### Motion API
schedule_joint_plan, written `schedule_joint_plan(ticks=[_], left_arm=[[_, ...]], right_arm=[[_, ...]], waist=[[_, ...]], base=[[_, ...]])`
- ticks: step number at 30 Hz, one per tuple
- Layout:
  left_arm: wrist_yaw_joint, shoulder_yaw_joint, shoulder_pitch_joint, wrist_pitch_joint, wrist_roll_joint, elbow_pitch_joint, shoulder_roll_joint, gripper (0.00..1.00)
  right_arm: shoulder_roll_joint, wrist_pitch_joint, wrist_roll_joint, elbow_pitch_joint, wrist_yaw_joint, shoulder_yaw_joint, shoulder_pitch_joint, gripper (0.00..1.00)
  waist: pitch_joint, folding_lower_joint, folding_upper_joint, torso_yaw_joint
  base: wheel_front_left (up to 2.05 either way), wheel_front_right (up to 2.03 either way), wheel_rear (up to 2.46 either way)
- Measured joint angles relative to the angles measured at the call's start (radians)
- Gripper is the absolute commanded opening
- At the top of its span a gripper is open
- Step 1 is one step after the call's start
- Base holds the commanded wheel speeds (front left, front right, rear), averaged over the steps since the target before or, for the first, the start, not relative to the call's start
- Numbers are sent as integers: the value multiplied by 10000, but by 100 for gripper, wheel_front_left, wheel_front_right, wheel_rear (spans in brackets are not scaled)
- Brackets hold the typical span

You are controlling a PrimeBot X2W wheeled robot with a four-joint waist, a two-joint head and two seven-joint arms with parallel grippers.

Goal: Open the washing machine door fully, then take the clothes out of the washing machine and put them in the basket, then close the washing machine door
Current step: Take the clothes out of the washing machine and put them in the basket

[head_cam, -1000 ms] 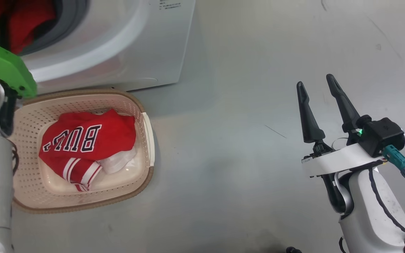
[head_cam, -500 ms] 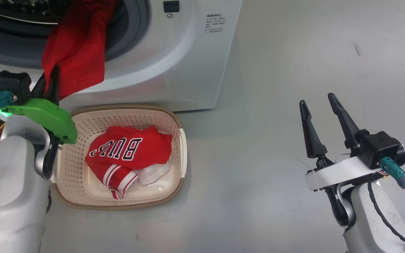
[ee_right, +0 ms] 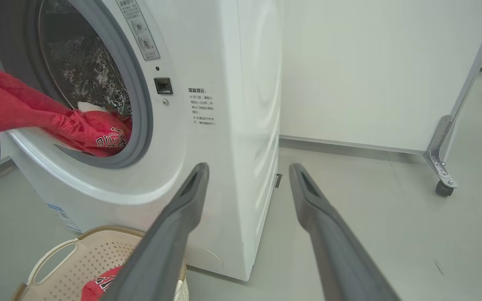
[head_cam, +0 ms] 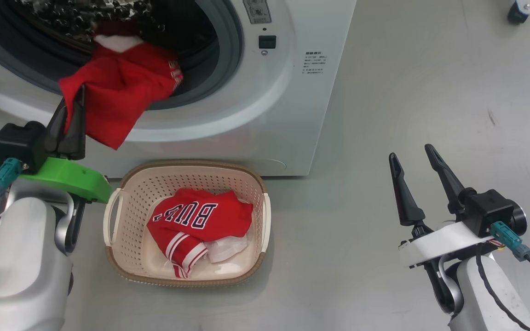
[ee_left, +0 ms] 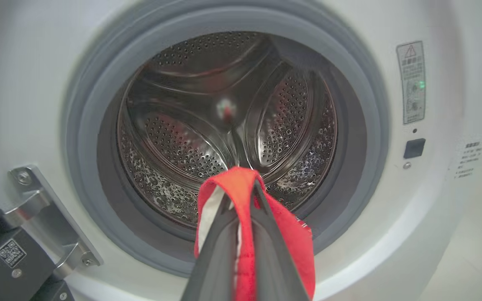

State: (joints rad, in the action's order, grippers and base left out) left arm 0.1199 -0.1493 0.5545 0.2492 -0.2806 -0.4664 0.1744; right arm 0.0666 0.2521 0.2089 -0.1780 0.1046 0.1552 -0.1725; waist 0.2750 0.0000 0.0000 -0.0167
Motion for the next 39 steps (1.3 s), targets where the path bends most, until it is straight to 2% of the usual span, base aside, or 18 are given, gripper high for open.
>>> schedule_joint_plan(ticks=[11, 19, 25, 39], left_arm=[[-6, 236, -421, 77, 205, 2029, 4, 0], [-94, 734, -432, 79, 276, 4130, -109, 0], [-90, 464, -984, 82, 313, 4299, -213, 0], [-54, -203, -2621, 67, 270, 3377, -190, 0]], right_arm=[[-10, 0, -2, -15, 71, 98, 168, 100], [-15, 0, -2, -12, 73, 115, 174, 100], [-21, 0, -2, -10, 75, 128, 177, 100], [-40, 0, -2, 86, 84, 224, 179, 100]], waist=[[-409, 0, 0, 218], [-440, 0, 0, 208], [-444, 0, 0, 169], [-23, 0, 0, -61]], base=[[0, 0, 0], [0, 0, 0], [0, 0, 0], [0, 0, 0]])
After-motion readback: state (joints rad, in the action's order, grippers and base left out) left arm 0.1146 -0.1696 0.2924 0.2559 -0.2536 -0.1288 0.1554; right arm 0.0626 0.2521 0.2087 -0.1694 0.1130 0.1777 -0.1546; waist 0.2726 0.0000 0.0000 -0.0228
